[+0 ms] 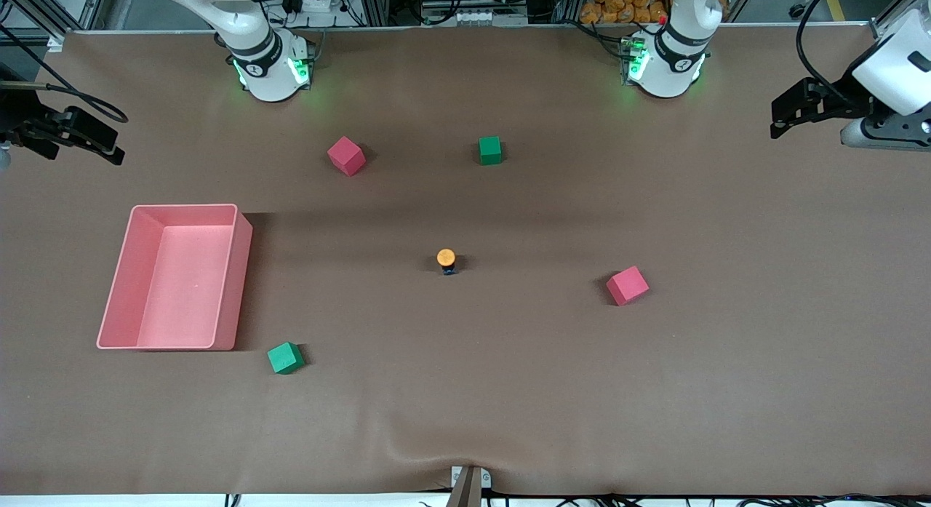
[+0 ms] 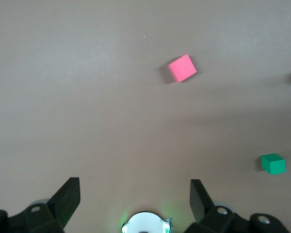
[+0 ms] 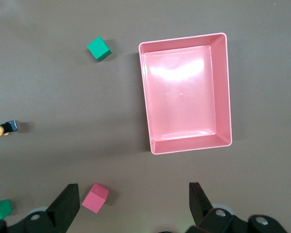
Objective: Place and upright button with both arms
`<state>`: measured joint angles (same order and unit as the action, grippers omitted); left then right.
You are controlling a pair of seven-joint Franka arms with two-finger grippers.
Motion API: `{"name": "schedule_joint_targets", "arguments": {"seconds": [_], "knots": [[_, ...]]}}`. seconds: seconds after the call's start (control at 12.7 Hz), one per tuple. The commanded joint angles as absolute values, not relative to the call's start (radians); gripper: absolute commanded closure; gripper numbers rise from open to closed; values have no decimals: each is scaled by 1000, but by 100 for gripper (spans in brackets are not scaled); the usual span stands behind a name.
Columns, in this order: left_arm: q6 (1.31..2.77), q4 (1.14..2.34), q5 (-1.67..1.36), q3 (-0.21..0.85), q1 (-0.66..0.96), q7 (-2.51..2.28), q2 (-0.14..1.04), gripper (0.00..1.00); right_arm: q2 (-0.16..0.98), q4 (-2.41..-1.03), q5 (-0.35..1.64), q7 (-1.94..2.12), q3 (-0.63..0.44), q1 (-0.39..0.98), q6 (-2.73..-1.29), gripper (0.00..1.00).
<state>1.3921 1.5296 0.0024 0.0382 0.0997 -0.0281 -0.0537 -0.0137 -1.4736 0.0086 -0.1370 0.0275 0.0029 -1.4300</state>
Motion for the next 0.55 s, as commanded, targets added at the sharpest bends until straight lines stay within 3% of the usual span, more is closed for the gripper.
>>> {"name": "schedule_joint_targets", "arguments": {"seconds": [0.0,0.47], "knots": [[1413,1629,9,44,94,-32,-146,0,-9,-1457,8,-130,26,8,-1417,0],[1401,1582,46,35,80,-26,-123,0,-9,-1457,9,-130,25,11,-1417,0]]}}
